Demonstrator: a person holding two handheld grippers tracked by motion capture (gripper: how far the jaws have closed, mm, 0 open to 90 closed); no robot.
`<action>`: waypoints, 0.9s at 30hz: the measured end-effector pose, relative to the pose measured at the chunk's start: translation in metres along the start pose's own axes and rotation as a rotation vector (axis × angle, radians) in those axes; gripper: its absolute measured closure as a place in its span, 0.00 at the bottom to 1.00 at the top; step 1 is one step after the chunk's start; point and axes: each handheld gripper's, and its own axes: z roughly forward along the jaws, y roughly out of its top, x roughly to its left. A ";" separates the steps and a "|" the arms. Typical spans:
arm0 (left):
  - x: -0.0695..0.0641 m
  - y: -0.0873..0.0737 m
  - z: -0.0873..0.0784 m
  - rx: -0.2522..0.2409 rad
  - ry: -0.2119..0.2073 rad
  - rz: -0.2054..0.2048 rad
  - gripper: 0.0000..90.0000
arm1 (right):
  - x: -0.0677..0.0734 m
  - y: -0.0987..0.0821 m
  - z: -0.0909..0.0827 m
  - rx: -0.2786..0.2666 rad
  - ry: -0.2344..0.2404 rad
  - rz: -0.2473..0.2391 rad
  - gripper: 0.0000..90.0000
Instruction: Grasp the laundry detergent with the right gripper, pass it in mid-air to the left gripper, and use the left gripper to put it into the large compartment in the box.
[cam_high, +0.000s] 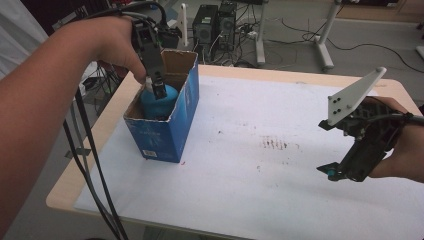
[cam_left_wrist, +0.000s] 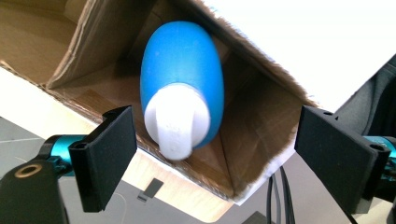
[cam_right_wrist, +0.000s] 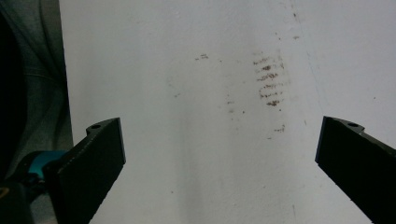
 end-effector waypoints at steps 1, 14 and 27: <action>-0.003 0.001 -0.004 -0.001 0.004 0.008 0.14 | 0.000 0.000 -0.001 0.000 0.000 0.003 0.01; -0.037 0.027 -0.016 -0.022 -0.023 0.150 0.06 | -0.006 0.004 -0.012 0.040 0.014 -0.003 0.01; -0.067 0.054 -0.008 -0.015 -0.049 0.297 0.02 | -0.011 0.001 -0.015 0.092 0.055 -0.007 0.01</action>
